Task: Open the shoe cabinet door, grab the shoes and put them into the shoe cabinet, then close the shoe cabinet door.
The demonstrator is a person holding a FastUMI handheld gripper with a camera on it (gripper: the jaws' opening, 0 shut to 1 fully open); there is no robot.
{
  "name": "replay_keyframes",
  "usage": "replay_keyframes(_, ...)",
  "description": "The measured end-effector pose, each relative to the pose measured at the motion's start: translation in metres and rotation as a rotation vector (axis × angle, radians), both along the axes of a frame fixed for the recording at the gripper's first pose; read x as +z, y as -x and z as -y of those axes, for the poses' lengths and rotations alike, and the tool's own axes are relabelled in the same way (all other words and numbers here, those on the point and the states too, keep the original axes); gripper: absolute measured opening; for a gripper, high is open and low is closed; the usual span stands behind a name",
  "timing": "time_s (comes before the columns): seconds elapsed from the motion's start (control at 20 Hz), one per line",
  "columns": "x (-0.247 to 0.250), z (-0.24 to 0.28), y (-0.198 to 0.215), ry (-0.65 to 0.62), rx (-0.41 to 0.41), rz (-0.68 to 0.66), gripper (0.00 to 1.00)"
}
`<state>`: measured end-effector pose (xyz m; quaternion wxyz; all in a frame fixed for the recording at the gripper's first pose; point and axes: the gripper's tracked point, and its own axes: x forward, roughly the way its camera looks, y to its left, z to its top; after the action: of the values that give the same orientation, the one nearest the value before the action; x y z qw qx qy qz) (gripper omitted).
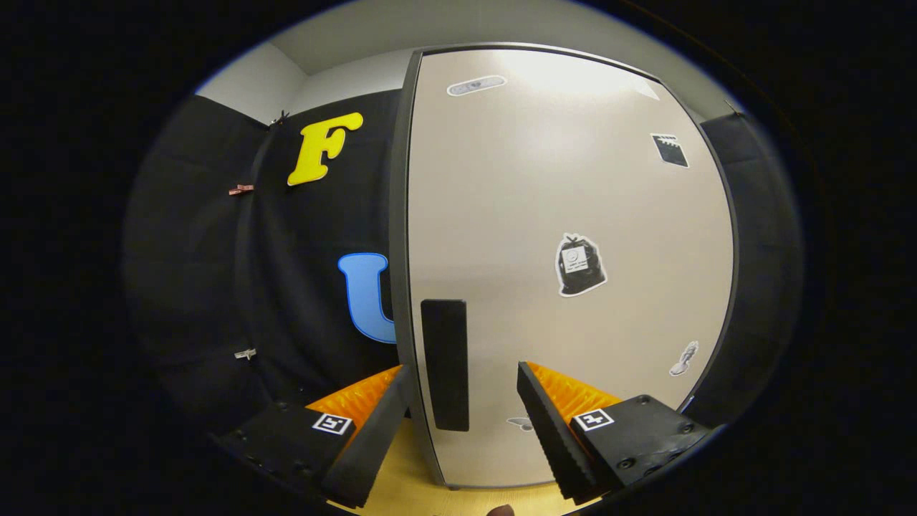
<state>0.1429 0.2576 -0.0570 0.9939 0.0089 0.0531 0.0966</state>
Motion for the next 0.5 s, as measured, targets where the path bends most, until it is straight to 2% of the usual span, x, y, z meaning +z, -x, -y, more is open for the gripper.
replay_keyframes(0.05,-0.003,-0.003,-0.005,0.008,-0.005,-0.004,0.96)
replay_keyframes(0.1,-0.005,-0.004,-0.010,0.012,-0.015,-0.007,0.91)
replay_keyframes(0.15,-0.008,-0.004,-0.014,0.016,-0.030,-0.011,0.81)
replay_keyframes(0.2,-0.010,-0.004,-0.019,0.015,-0.050,-0.018,0.75)
replay_keyframes(0.25,-0.010,-0.001,-0.023,0.010,-0.076,-0.025,0.66)
replay_keyframes(0.35,-0.009,-0.001,-0.024,-0.021,-0.117,-0.030,0.54)
replay_keyframes(0.45,-0.010,-0.002,-0.027,-0.005,-0.149,-0.030,0.51)
replay_keyframes(0.5,-0.011,-0.003,-0.025,0.010,-0.161,-0.026,0.38)
